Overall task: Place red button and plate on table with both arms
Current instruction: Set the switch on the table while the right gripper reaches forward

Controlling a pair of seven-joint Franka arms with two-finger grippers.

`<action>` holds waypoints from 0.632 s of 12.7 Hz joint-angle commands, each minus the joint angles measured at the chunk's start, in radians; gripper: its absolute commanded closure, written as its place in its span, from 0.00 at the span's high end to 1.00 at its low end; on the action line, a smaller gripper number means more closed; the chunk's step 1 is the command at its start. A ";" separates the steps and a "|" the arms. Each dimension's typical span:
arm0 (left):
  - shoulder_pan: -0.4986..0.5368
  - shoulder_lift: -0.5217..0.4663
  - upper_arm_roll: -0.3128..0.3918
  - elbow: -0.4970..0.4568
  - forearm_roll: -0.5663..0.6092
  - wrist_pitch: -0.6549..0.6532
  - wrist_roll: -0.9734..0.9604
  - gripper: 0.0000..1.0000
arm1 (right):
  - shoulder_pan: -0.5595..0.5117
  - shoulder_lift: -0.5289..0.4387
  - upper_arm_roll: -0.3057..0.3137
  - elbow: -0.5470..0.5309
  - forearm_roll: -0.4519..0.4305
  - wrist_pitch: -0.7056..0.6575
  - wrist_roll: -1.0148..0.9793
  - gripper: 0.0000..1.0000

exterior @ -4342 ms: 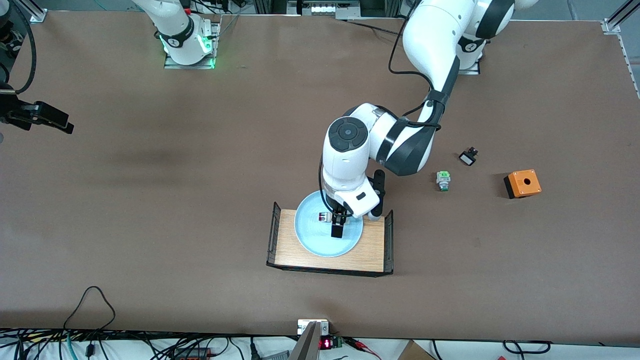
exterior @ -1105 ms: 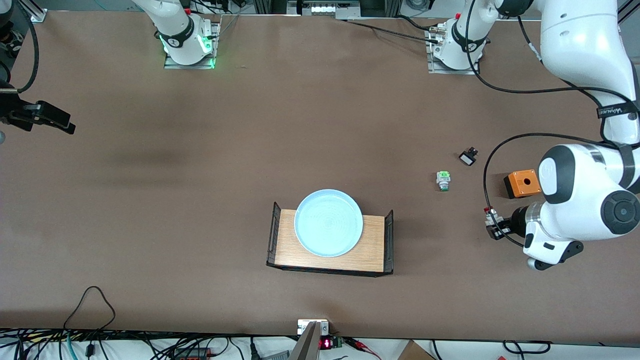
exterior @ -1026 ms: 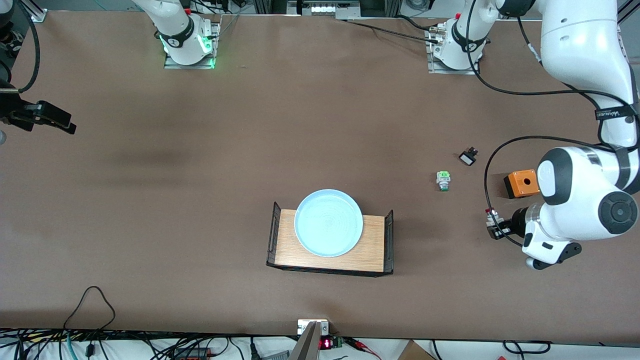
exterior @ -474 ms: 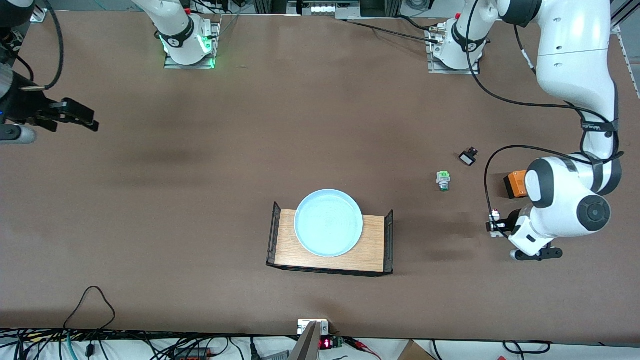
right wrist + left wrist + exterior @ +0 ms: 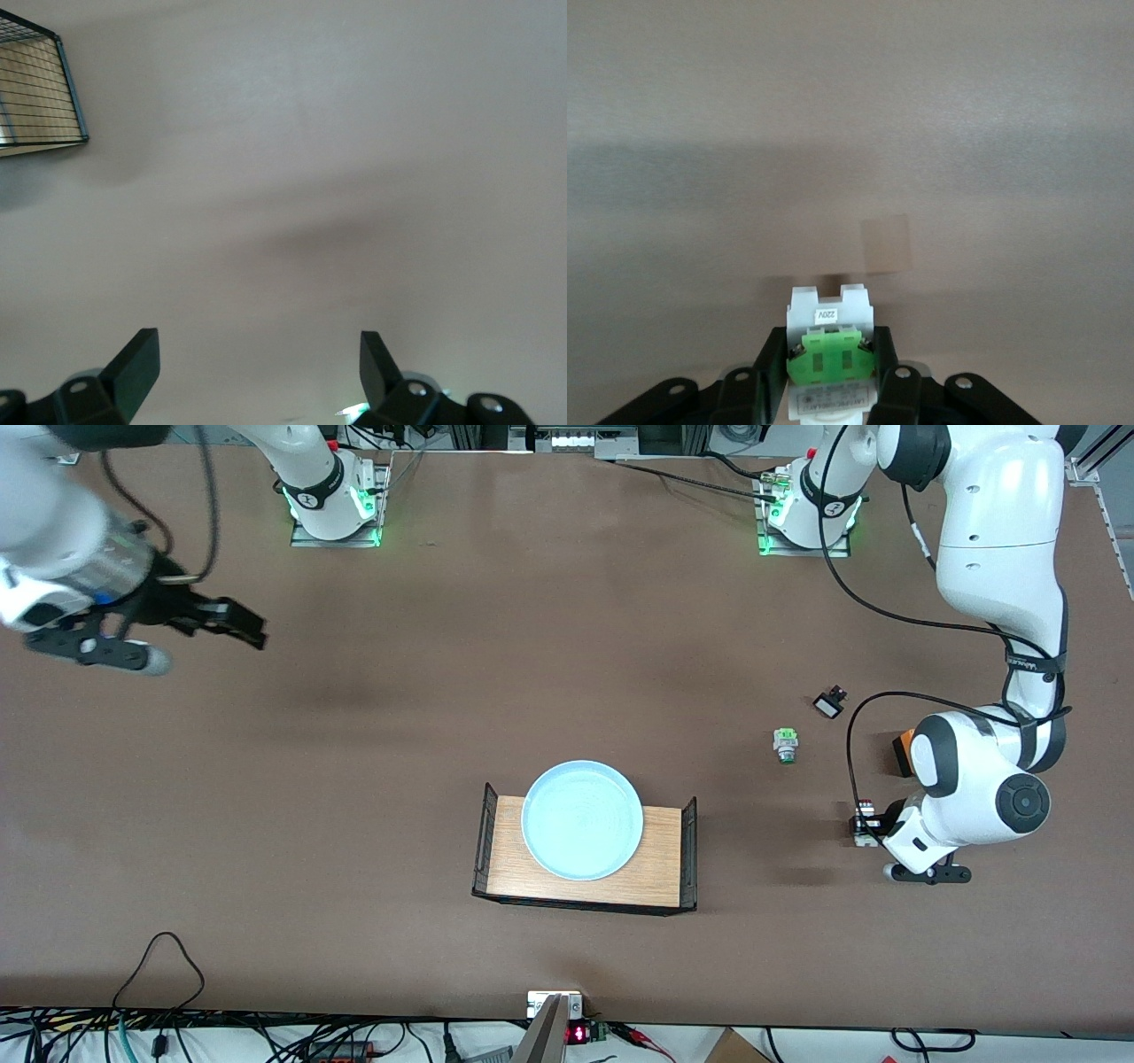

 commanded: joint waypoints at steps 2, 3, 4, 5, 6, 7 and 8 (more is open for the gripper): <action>0.011 0.007 -0.007 -0.004 -0.044 0.026 0.060 0.15 | 0.124 0.039 -0.009 0.015 0.043 0.065 0.144 1.00; 0.013 0.007 -0.007 -0.004 -0.044 0.025 0.060 0.26 | 0.159 0.056 -0.009 0.015 0.046 0.090 0.156 1.00; 0.013 0.005 -0.007 -0.002 -0.045 0.021 0.057 0.43 | 0.193 0.069 -0.009 0.015 0.046 0.121 0.187 1.00; 0.016 -0.001 -0.007 -0.001 -0.045 0.017 0.057 0.69 | 0.218 0.087 -0.009 0.015 0.046 0.154 0.243 1.00; 0.016 -0.016 -0.005 -0.001 -0.045 0.012 0.051 1.00 | 0.227 0.096 -0.009 0.015 0.047 0.179 0.298 1.00; 0.016 -0.050 -0.004 -0.001 -0.045 0.003 0.045 1.00 | 0.241 0.110 -0.009 0.015 0.058 0.196 0.343 1.00; 0.016 -0.082 0.002 0.001 -0.045 -0.021 0.045 1.00 | 0.247 0.122 -0.009 0.015 0.073 0.210 0.374 1.00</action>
